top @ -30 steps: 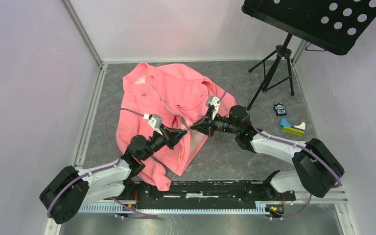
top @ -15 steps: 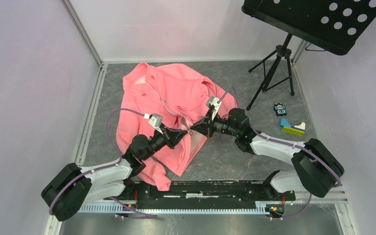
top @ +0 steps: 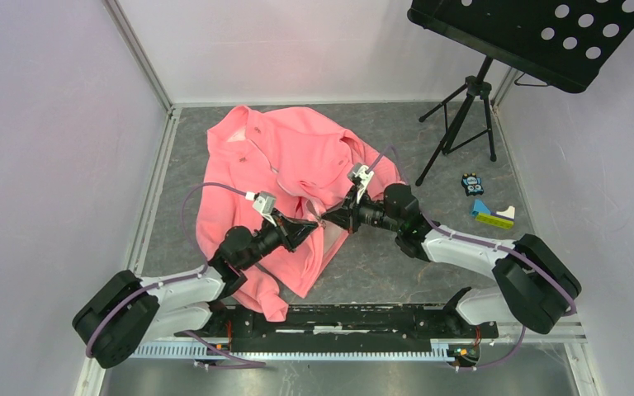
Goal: Zip up the jacket
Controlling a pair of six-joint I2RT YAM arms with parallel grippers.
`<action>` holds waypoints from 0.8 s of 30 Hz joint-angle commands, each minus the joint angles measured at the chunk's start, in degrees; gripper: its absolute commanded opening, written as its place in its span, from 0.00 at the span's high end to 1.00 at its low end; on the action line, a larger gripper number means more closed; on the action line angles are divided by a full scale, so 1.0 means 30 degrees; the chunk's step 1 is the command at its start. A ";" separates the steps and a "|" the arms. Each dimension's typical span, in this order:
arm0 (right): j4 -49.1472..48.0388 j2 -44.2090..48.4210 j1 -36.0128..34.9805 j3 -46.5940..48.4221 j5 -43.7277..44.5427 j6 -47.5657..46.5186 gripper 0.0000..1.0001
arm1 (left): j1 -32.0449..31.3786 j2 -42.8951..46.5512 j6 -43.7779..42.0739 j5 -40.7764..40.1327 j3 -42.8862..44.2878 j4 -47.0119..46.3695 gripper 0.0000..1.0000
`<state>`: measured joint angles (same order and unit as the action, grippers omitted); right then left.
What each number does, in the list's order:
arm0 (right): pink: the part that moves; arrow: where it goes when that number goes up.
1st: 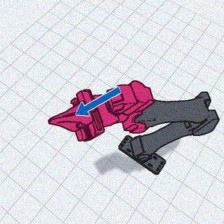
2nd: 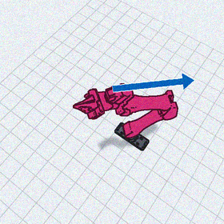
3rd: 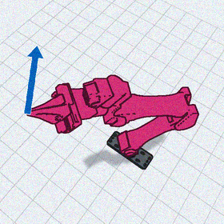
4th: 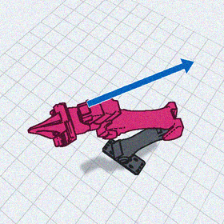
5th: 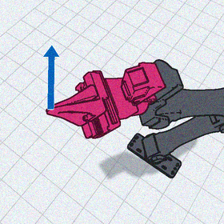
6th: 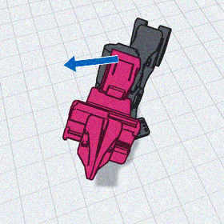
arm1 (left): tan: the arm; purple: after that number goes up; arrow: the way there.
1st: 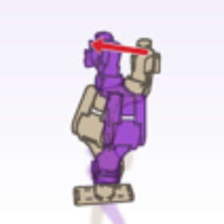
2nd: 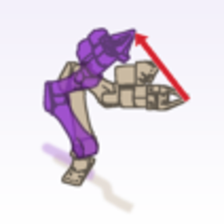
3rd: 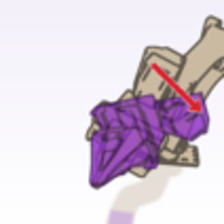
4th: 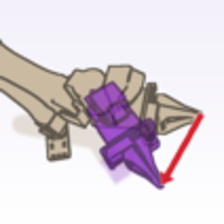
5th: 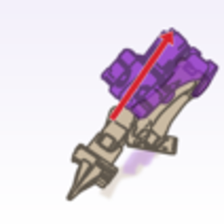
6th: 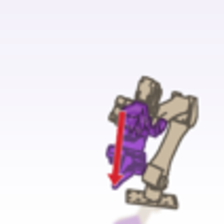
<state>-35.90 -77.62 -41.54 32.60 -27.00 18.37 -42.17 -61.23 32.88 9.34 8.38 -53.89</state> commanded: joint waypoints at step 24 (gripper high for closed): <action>-0.2946 0.0595 -0.0495 -0.0434 0.1035 0.1428 1.00 | -0.0062 -0.1185 0.1665 0.2547 -0.0910 -0.1871 0.98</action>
<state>-37.23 -77.32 -42.46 30.50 -25.08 22.87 -41.56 -66.04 36.25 11.22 7.09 -57.65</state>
